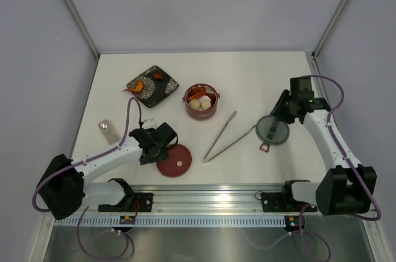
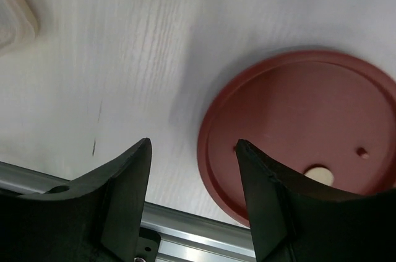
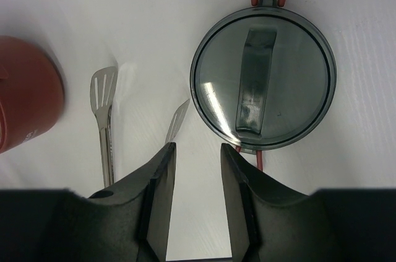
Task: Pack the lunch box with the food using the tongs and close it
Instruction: Pick up the box lid from the center of the board.
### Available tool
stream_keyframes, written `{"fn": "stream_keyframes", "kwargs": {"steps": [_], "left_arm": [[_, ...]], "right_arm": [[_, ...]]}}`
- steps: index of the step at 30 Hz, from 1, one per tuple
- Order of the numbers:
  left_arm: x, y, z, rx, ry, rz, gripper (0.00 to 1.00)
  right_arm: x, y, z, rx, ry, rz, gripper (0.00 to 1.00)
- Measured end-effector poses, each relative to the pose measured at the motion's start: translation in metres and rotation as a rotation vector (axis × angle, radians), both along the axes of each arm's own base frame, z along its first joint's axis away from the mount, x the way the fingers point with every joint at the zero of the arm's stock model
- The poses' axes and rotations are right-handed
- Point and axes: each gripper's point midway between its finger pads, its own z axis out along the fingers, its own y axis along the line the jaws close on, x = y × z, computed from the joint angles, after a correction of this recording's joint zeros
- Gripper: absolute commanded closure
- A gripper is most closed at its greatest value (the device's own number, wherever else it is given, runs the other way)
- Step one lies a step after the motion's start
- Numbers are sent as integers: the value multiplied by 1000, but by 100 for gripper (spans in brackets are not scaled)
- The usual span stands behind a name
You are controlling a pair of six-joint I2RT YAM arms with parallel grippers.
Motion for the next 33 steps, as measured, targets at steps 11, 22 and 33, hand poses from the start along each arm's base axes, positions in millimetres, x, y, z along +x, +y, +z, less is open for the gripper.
{"fn": "stream_keyframes", "kwargs": {"steps": [11,22,33], "left_arm": [[-9,-3,-31,-100,50,41,53],[4,-18,-32,-156,50,21,66],[8,-23,-28,-171,48,-4,100]], "right_arm": [[1,1,-3,6,11,5,57],[1,4,-3,17,11,13,57],[-1,4,-5,17,18,13,57]]}}
